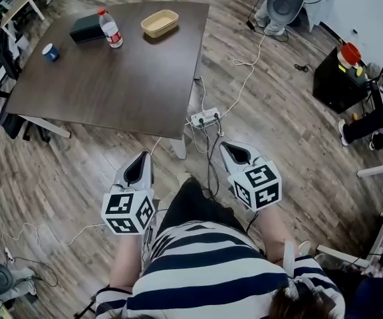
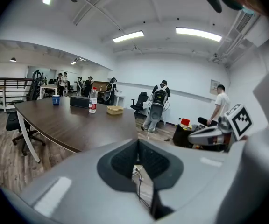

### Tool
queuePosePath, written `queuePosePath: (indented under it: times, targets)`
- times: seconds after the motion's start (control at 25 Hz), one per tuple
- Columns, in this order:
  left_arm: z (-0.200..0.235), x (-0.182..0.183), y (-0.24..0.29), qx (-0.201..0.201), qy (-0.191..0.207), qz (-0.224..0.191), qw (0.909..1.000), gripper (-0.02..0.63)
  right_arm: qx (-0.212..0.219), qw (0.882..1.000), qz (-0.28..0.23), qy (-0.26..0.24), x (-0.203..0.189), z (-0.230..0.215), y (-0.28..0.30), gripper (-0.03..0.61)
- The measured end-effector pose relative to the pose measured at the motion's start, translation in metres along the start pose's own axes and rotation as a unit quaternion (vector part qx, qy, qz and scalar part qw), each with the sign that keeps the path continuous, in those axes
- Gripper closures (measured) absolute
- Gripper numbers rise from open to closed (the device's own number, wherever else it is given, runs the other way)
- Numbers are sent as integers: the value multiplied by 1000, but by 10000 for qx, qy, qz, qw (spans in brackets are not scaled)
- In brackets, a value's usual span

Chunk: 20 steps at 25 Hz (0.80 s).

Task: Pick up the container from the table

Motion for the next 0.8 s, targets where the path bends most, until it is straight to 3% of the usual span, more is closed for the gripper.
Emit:
queuePosePath:
  times: [0.6, 0.8]
  targets:
    - [54, 41, 112, -185, 108, 154, 9997, 614, 260, 9997, 20, -30, 66, -51, 107, 583]
    - [74, 54, 146, -518, 223, 279, 9980, 614, 215, 9998, 24, 33, 85, -62, 141, 584]
Point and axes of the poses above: the fingertips, and each gripper's own axes: y forward along the fingers, z to its left, x out of its top, the point moved 7 cm from there along -y, backward along the fingers, and after that the axes turned 3 degrees about -z, right-handed, at the moved point
